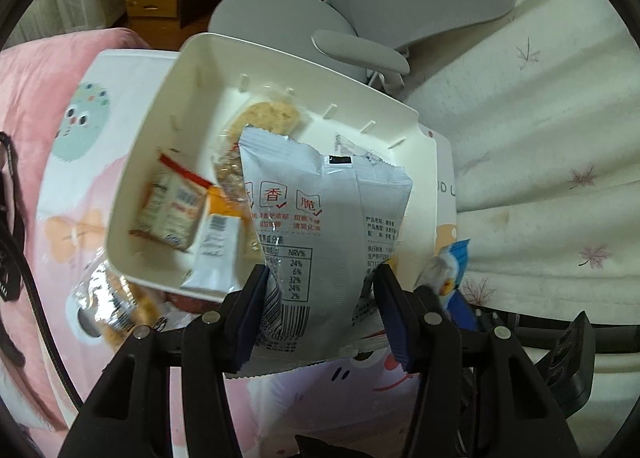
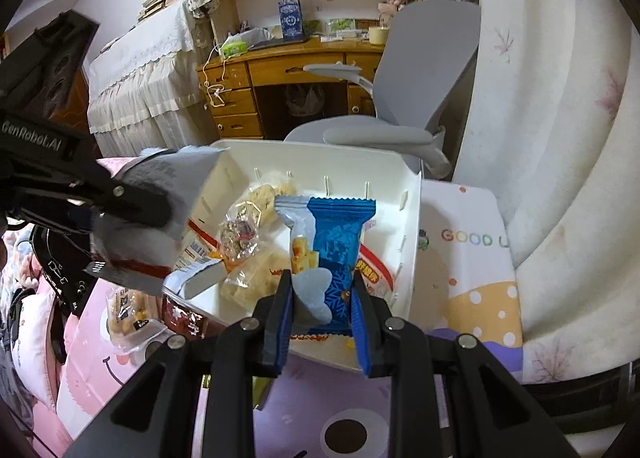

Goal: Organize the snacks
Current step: 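Carry the white bag with the left gripper while the right carries the blue bar over the tray, then open both grippers over the tray to drop the white bag and blue bar, then move the left gripper to the yellow-puff bag while the right moves to the yellow-green pack, then grasp the clear yellow-puff bag with the left gripper while the right grasps the yellow-green pineapple cake pack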

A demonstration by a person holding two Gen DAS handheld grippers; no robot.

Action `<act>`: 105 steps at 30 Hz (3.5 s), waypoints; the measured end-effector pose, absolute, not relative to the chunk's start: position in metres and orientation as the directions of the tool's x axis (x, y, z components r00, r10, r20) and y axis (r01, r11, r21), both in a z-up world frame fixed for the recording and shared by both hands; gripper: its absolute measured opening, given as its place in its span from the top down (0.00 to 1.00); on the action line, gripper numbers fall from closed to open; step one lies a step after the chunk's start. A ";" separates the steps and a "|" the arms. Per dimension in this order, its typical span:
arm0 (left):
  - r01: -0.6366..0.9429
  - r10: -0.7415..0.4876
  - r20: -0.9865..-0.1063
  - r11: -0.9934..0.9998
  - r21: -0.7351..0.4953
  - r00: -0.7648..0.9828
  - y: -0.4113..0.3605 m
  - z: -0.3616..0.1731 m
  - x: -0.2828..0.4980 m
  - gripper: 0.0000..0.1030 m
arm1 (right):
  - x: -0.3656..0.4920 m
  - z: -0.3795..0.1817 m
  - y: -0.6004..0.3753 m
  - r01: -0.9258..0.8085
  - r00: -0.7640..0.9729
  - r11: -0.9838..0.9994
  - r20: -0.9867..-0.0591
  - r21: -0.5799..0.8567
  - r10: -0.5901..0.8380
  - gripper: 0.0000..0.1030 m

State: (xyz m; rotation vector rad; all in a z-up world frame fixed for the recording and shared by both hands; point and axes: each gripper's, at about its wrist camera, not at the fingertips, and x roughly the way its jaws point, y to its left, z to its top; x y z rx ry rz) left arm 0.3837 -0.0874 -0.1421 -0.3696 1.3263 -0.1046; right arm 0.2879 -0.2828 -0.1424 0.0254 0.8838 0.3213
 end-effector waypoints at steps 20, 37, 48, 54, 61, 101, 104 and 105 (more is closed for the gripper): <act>-0.126 -0.267 -0.923 0.942 -0.310 0.276 -0.090 -0.139 0.373 0.27 | 0.289 -0.175 -0.299 -0.189 0.466 0.952 -0.831 0.241 0.302 0.52; -0.175 -0.290 -0.896 0.915 -0.362 0.337 -0.033 -0.121 0.273 0.27 | 0.224 -0.177 -0.251 -0.203 0.366 0.936 -0.864 0.289 0.346 0.48; -0.203 -0.252 -0.911 0.923 -0.328 0.327 0.004 -0.127 0.216 0.27 | 0.172 -0.187 -0.219 -0.197 0.320 0.927 -0.873 0.318 0.368 0.48; -0.212 -0.233 -0.923 0.928 -0.305 0.307 0.025 -0.137 0.196 0.27 | 0.157 -0.193 -0.206 -0.175 0.314 0.931 -0.878 0.321 0.361 0.48; -0.203 -0.200 -0.944 0.945 -0.257 0.262 0.044 -0.148 0.187 0.27 | 0.151 -0.203 -0.198 -0.114 0.317 0.940 -0.885 0.321 0.341 0.48; 0.189 0.004 -0.998 0.982 -0.008 -0.061 0.038 -0.284 0.328 0.10 | 0.187 -0.260 -0.168 0.088 0.509 0.993 -0.860 0.078 0.022 0.24; 0.193 -0.008 -0.997 0.981 -0.023 -0.079 0.035 -0.293 0.334 0.08 | 0.195 -0.264 -0.168 0.090 0.515 0.994 -0.857 0.068 0.012 0.24; 0.194 -0.011 -0.996 0.981 -0.027 -0.083 0.035 -0.295 0.337 0.07 | 0.196 -0.264 -0.168 0.089 0.519 0.994 -0.855 0.062 0.007 0.24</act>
